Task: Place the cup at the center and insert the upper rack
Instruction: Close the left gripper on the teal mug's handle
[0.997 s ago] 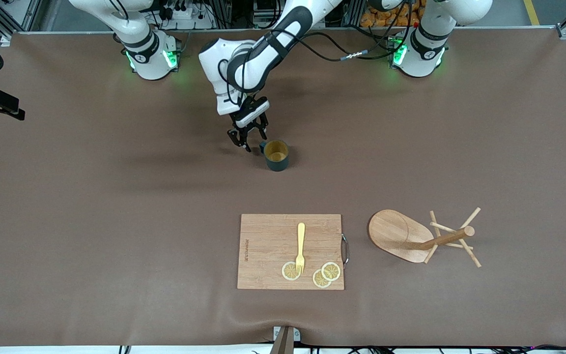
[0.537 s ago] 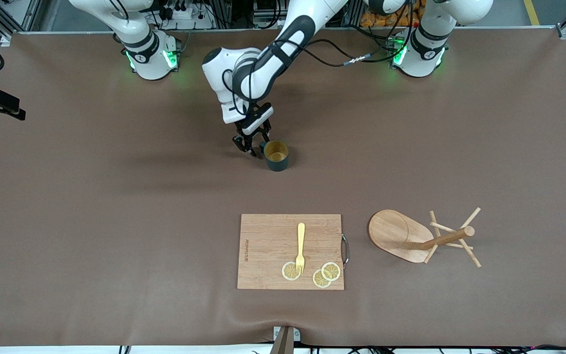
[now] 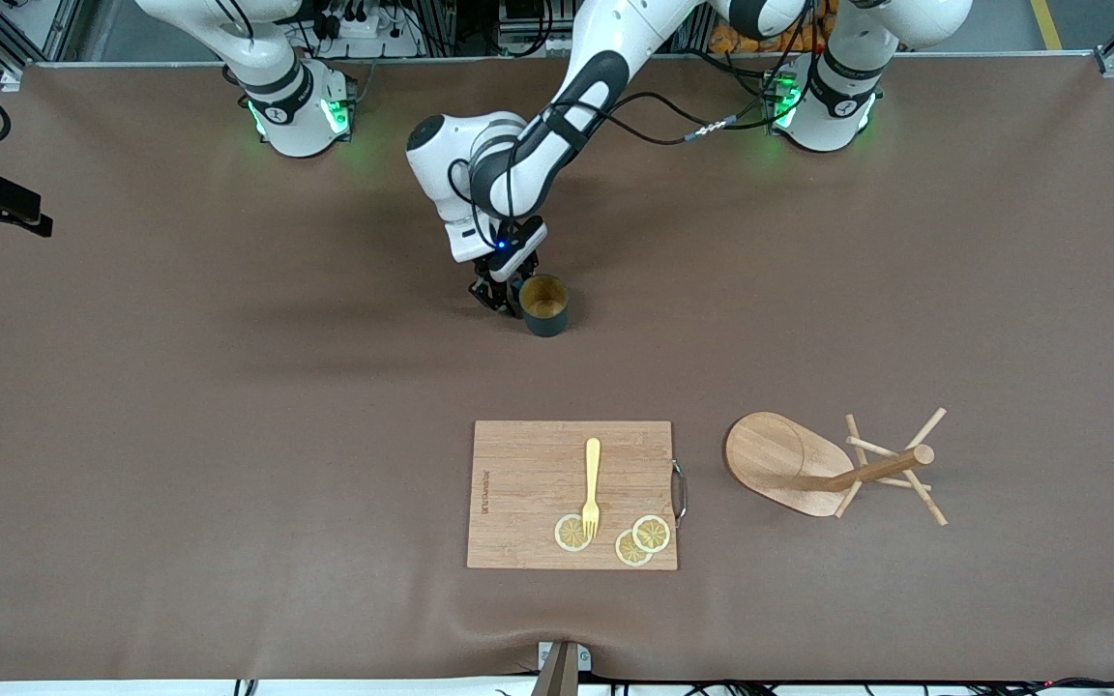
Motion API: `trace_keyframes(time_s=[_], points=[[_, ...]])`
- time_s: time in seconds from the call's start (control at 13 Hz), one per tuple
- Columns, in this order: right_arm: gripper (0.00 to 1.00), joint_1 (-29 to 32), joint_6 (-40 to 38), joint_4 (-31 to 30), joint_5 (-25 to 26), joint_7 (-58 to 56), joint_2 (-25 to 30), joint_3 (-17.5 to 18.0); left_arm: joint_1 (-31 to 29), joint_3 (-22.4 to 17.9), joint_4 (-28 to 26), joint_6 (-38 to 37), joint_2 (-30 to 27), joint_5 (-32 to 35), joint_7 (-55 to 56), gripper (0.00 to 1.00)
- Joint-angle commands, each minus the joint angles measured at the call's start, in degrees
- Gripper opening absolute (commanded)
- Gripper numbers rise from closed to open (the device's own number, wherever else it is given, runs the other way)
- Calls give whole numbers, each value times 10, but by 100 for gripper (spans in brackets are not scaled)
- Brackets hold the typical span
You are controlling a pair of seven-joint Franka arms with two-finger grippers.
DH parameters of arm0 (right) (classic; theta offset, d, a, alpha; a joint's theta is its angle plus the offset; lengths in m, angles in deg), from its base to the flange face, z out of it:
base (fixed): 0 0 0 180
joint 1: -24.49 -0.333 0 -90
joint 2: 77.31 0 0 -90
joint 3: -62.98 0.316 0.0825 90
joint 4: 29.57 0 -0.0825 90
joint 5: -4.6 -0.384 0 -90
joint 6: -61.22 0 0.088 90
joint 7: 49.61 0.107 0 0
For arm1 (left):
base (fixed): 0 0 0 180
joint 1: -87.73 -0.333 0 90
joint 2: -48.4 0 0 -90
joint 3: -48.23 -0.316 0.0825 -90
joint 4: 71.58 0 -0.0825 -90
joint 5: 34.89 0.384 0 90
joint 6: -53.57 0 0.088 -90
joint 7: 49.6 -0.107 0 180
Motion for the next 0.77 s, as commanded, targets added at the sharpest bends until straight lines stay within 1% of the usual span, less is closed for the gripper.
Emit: trace_keyframes(time_s=[0.0, 0.08, 0.15, 0.23, 0.31, 0.69], points=[[100, 8, 2, -11, 3, 1, 12, 7, 0, -3, 12, 19, 12, -12, 2, 61], [100, 8, 2, -11, 3, 1, 12, 7, 0, -2, 11, 20, 13, -12, 2, 59], [100, 8, 2, -11, 3, 1, 12, 7, 0, -2, 12, 22, 13, -17, 2, 54], [100, 7, 2, -11, 3, 1, 12, 7, 0, -2, 12, 22, 12, -23, 2, 45], [100, 7, 2, -11, 3, 1, 12, 7, 0, -2, 12, 22, 12, -24, 2, 43], [100, 6, 1, -11, 2, 9, 14, 9, -4, -2, 11, 22, 12, -33, 2, 43]])
